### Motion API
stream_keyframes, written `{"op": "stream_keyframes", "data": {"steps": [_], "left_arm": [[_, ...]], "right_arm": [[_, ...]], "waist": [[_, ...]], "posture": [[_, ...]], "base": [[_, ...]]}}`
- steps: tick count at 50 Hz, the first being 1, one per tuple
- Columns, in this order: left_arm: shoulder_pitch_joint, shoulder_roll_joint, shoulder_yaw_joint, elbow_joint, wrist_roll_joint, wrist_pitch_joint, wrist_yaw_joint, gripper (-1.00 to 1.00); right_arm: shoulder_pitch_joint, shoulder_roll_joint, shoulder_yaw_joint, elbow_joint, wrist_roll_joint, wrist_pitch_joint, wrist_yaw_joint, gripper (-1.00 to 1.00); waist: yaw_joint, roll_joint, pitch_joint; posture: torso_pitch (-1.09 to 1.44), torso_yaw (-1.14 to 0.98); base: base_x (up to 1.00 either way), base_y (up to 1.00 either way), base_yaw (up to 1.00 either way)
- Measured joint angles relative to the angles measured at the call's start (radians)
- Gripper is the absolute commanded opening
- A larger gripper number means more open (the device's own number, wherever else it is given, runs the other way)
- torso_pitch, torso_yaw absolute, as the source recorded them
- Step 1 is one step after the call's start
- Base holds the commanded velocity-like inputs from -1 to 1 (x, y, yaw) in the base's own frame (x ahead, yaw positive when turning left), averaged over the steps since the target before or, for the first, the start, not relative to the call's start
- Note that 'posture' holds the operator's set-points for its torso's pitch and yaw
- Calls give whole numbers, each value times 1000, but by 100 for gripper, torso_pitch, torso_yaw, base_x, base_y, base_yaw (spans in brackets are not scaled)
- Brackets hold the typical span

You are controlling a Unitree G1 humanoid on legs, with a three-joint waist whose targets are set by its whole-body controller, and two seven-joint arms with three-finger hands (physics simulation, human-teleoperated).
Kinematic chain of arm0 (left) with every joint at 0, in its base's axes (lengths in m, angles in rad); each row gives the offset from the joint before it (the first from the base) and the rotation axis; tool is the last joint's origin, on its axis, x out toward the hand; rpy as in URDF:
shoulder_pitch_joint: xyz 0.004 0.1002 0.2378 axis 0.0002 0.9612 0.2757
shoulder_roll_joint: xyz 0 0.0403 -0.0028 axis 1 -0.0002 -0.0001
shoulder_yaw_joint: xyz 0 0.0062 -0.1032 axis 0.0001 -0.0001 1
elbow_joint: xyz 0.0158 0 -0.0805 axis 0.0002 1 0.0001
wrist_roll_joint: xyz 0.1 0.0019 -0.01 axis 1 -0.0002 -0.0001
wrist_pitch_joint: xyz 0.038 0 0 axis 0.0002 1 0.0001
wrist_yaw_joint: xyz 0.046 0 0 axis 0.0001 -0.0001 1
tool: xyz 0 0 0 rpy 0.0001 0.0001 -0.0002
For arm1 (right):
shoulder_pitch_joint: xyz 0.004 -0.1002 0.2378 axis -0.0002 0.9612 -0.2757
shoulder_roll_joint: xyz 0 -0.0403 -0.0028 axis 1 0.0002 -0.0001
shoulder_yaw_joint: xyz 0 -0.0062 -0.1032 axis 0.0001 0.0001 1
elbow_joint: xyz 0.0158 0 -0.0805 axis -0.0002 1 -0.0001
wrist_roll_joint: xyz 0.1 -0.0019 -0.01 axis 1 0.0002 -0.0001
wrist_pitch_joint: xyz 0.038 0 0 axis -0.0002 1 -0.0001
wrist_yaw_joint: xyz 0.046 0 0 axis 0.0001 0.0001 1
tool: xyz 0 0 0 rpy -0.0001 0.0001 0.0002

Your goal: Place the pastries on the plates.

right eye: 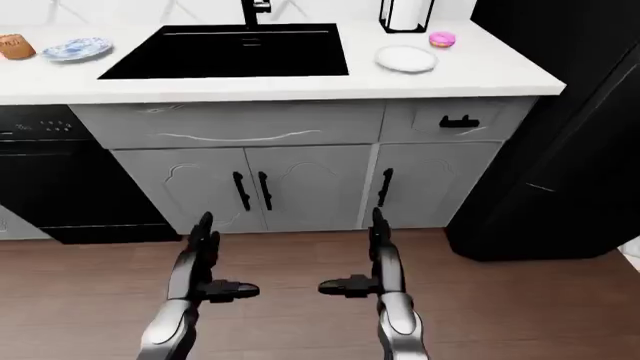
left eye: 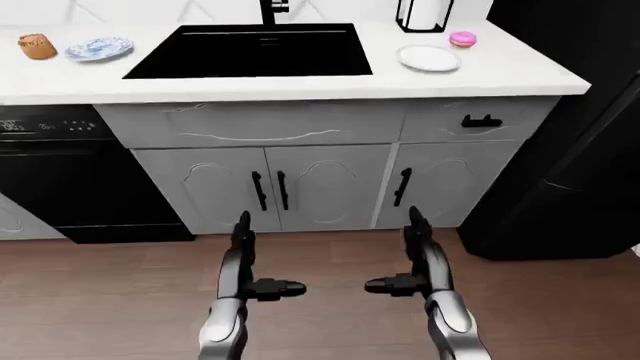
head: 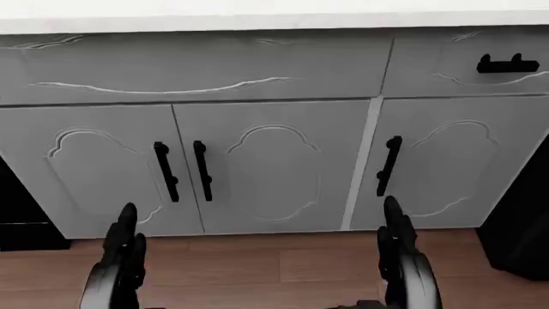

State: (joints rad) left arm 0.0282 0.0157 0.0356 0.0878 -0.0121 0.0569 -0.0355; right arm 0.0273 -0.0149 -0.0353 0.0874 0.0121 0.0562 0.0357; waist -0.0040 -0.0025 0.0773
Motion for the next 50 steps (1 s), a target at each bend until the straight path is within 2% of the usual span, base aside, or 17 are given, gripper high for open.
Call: {"op": "stream_keyframes", "data": {"steps": [1,3,5,7,10,17,21,25,28,31,33,36,40,44,45,47,50], "left_arm": [[2,12,2,-40,7,31,3,100],[-7,16,40,-200,-25,132,-9,100],[-17,30,74,-308,-56,205,-10,100],[-31,49,102,-362,-64,263,-11,100],[-112,67,118,-378,-59,341,-8,100],[-472,162,119,-338,-77,537,-17,100],[-658,245,151,-258,-99,557,-13,100],[-754,301,173,-179,-108,535,2,100],[-794,346,178,-171,-127,578,1,100],[-834,395,200,-192,-141,627,5,100],[-878,414,207,-183,-140,625,10,100],[-932,428,196,-165,-134,605,13,100],[-982,431,170,-80,-108,570,-1,100],[-977,419,174,-86,-94,565,-7,100],[-960,407,171,-94,-94,560,-7,100],[-936,402,153,-92,-101,569,-13,100],[-938,406,163,-85,-109,583,-9,100]], "right_arm": [[-24,-4,3,-12,-1,21,-1,100],[-113,-17,-10,-61,1,47,-4,100],[-168,-22,-23,-104,3,67,-12,100],[-201,-28,-24,-156,7,105,-19,100],[-255,-37,-25,-197,8,155,-26,100],[-511,-121,-72,-321,31,418,-24,100],[-661,-181,-121,-324,58,464,-44,100],[-758,-200,-119,-262,88,476,-67,100],[-855,-223,-104,-157,108,489,-75,100],[-899,-236,-86,-124,116,486,-65,100],[-938,-254,-93,-104,122,477,-62,100],[-994,-283,-113,-98,126,468,-64,100],[-1015,-296,-116,-107,136,451,-69,100],[-1025,-302,-107,-127,149,479,-73,100],[-1012,-303,-111,-134,149,483,-74,100],[-990,-297,-121,-128,147,497,-81,100],[-996,-291,-119,-118,145,510,-89,100]], "waist": [[-6,-5,-6],[9,0,-45],[14,-4,-31],[16,0,-52],[19,4,-63],[14,2,-59],[8,1,-69],[3,5,-64],[7,8,-38],[11,42,-18],[18,53,-34],[35,36,-43],[62,-4,-42],[57,-77,-46],[41,-65,-31],[26,-66,-6],[16,-41,-6]], "posture": [[0,0],[0,0],[0,0],[0,0],[0,0],[0,0],[0,0],[0,0],[0,0],[0,0],[0,0],[0,0],[0,0],[0,0],[0,0],[0,0],[0,0]], "base": [[0,0,0],[0,0,0],[0,0,0],[0,0,0],[0,0,0],[0,0,0],[0,0,0],[0,0,0],[29,-21,0],[57,-78,0],[57,-75,0],[57,-72,0],[57,-72,0],[57,-72,0],[57,-71,0],[56,-72,0],[57,-72,0]]}}
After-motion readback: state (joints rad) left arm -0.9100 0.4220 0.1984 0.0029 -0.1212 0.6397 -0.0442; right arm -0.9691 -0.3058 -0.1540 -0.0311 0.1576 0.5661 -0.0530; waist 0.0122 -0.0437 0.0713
